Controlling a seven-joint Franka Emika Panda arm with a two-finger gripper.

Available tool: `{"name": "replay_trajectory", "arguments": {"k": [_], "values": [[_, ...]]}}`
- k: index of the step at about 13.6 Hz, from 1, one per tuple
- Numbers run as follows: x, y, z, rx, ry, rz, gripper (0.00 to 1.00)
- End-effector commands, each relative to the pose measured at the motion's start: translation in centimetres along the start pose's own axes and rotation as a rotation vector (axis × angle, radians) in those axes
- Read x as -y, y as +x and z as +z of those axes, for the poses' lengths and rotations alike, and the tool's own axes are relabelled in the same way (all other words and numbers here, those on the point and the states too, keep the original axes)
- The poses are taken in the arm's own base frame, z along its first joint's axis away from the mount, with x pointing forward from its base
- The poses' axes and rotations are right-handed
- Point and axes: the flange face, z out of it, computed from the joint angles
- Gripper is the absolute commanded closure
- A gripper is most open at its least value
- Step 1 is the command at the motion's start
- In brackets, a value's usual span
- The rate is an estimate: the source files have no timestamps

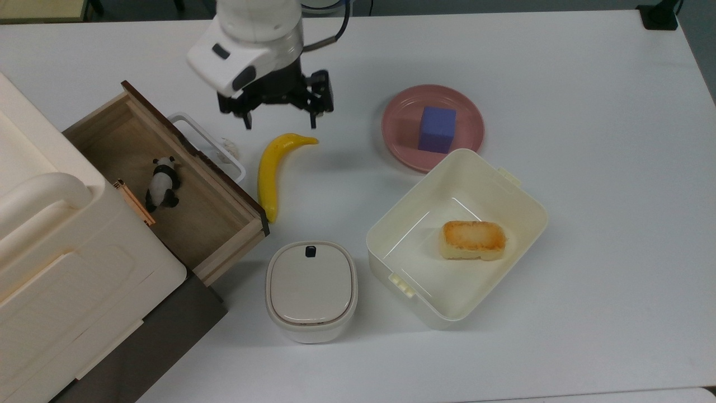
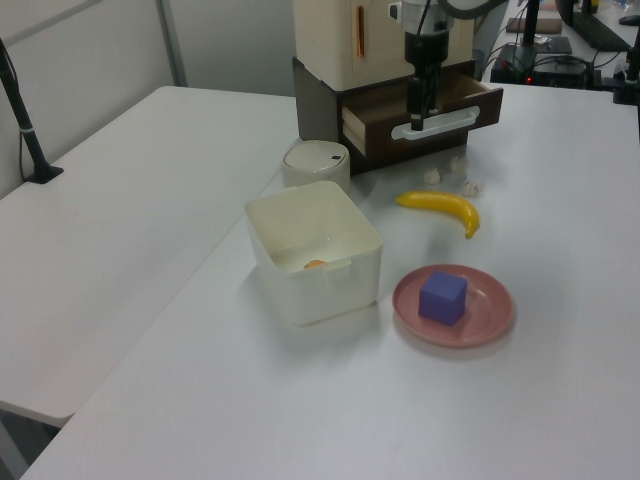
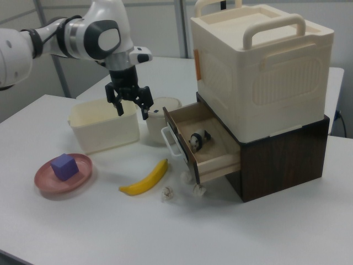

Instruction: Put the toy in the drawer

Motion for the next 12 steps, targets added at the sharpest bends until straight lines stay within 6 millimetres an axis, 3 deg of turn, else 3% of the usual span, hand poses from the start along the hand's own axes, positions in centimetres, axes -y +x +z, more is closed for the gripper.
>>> {"name": "replay_trajectory", "arguments": {"k": [1,4,6,7,12], "values": [[-0.5,-5.4,-0.9,0.040,-0.011,0.043,0.00],[-0.1,-7.0,-0.5,0.058,-0.080,0.143,0.00],[2.3,-7.3,-0.8,0.056,-0.102,0.134,0.00],[2.6,-7.5,-1.0,0.063,-0.103,0.130,0.00],[2.2,-7.4,-2.2,0.037,-0.063,0.153,0.00]]}}
